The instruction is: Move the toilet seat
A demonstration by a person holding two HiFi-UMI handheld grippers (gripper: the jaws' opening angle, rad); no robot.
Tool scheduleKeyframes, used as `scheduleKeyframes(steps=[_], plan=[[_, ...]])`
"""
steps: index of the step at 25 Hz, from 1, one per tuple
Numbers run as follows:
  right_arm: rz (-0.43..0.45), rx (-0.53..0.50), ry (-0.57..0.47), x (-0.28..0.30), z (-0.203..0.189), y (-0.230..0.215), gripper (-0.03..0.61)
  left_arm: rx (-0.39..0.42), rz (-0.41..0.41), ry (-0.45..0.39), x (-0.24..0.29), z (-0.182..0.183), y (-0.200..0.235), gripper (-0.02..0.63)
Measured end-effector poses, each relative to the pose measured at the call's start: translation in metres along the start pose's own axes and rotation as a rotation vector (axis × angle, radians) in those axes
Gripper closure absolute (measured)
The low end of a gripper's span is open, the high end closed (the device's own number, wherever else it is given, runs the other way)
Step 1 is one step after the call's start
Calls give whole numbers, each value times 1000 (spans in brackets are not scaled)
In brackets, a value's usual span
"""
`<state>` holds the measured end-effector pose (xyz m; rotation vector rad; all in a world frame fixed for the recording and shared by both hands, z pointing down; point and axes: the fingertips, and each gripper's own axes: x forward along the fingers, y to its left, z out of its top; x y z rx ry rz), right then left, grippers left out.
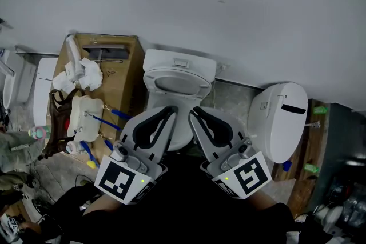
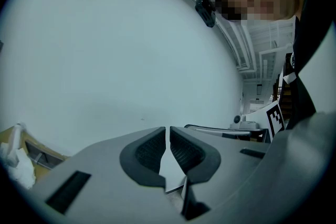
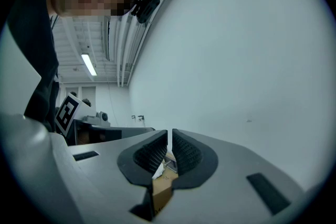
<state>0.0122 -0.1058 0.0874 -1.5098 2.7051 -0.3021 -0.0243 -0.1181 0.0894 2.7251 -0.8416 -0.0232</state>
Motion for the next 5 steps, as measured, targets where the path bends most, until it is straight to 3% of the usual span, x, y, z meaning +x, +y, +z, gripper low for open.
scheduleKeyframes(steps=[5], plan=[[2, -1, 2, 2, -1, 3, 526, -3, 1, 6, -3, -1, 3, 575]])
